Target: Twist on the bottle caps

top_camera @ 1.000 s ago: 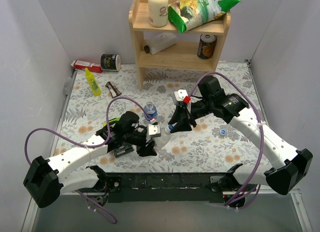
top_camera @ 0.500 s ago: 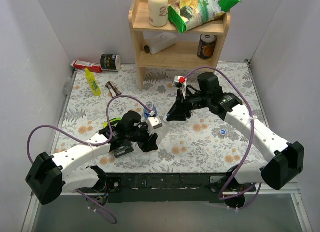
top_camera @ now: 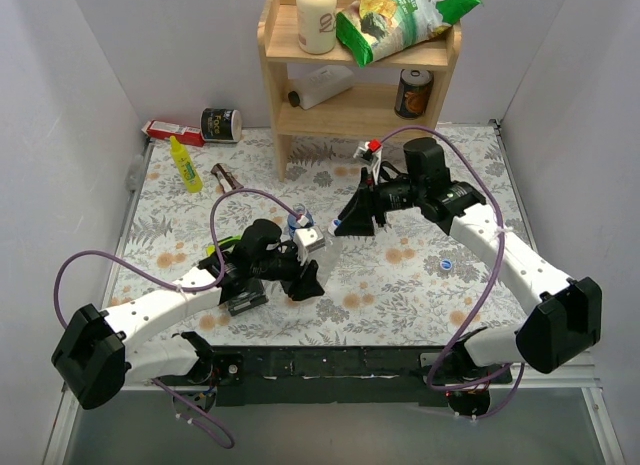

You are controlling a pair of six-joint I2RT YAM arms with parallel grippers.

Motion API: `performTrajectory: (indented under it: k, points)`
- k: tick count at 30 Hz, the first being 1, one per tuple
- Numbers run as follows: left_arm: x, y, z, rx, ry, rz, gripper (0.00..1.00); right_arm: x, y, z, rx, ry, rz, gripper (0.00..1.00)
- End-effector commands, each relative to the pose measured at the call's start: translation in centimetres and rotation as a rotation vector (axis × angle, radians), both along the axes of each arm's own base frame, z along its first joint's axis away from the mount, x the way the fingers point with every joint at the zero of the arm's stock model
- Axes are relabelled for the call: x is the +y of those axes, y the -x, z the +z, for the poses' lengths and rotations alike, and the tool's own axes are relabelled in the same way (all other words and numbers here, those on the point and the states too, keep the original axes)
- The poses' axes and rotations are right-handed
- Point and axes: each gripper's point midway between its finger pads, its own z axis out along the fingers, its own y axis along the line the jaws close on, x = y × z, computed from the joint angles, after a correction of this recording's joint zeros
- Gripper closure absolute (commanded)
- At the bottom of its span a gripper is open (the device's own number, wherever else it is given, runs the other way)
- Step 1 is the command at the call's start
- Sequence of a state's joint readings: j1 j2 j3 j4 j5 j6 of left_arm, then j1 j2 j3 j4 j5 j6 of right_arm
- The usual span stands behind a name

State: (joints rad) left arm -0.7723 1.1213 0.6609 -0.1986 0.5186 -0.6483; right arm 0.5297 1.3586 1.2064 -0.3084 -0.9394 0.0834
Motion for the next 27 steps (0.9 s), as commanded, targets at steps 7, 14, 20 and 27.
performTrajectory:
  k: [7, 14, 20, 27]
  points:
    - [-1.2, 0.4, 2.7, -0.051, 0.093, -0.097, 1.0, -0.1, 1.2, 2.0, -0.087, -0.129, 0.104, 0.39]
    - [-1.4, 0.3, 2.5, -0.049, 0.096, -0.105, 1.0, 0.2, 1.2, 2.0, -0.077, -0.144, 0.108, 0.58]
    - [-2.2, -0.8, 2.4, 0.0, 0.104, -0.029, 1.0, 0.5, -0.4, 2.6, -0.08, -0.137, 0.038, 0.92]
    - [-2.8, -2.9, 2.1, 0.011, 0.069, 0.144, 1.0, -1.0, -4.3, 0.1, -0.021, 0.116, -0.284, 0.99]
